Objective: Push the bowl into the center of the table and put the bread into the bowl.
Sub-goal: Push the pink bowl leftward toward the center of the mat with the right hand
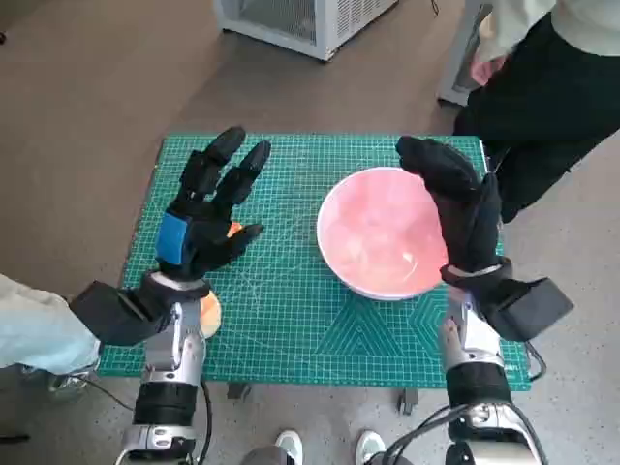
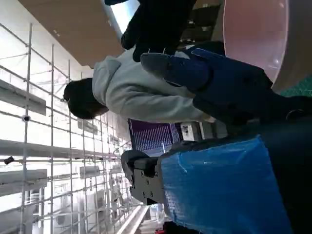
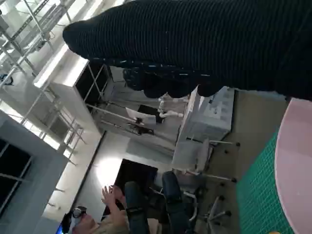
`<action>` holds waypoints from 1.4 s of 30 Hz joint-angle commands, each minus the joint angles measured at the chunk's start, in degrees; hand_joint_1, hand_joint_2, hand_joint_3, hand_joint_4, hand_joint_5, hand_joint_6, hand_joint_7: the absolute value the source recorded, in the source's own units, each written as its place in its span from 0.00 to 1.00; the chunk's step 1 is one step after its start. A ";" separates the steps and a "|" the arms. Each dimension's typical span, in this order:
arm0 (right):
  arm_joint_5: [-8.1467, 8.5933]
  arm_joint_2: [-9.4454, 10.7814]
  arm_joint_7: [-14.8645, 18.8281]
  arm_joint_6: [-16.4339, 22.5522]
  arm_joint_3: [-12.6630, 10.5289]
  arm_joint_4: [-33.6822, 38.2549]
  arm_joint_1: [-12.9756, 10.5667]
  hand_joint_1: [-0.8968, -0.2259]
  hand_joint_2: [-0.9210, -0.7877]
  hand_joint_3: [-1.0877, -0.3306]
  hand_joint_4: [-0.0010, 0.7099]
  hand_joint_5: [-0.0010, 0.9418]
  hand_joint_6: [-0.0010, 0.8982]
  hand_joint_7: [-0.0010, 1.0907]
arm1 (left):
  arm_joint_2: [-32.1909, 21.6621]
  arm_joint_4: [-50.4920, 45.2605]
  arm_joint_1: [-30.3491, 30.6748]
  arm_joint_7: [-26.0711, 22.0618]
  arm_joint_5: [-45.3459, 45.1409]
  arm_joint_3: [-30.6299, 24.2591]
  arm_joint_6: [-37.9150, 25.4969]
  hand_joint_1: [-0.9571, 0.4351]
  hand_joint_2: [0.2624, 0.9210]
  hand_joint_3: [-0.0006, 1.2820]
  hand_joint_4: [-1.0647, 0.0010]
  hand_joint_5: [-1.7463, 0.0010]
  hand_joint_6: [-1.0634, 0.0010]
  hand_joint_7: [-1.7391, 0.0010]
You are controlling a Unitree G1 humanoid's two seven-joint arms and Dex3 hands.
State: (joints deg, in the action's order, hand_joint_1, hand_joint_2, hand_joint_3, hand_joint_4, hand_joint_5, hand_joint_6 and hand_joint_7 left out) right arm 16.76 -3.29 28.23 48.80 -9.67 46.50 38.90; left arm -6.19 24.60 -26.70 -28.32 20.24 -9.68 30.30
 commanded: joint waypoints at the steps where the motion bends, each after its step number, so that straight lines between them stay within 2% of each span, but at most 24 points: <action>1: 0.29 0.30 0.42 -0.81 -0.18 0.40 -1.37 0.24 0.00 0.38 0.24 0.00 0.02 0.48 | 0.02 -0.23 -0.19 -0.05 -0.05 -0.08 0.17 0.40 1.00 0.09 0.65 1.00 0.87 0.71; 29: 0.47 0.58 0.66 -0.85 -0.06 0.03 -1.44 0.24 0.00 0.38 0.24 0.00 0.02 0.49 | -0.29 -0.81 0.22 0.20 -0.35 -0.16 0.28 0.40 1.00 0.08 0.65 1.00 0.87 0.70; 42: 1.71 -0.35 1.44 -0.74 -1.07 0.51 -1.36 0.24 0.00 0.37 0.23 0.00 0.02 0.49 | -0.57 -0.96 0.38 0.61 -0.21 -0.30 -0.14 0.40 1.00 0.08 0.65 1.00 0.87 0.70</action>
State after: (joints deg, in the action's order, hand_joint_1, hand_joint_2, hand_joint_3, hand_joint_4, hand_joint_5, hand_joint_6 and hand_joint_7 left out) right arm 17.86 -3.27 29.01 48.66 -10.13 46.23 38.89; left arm -6.45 24.14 -26.64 -27.80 20.20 -9.72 30.29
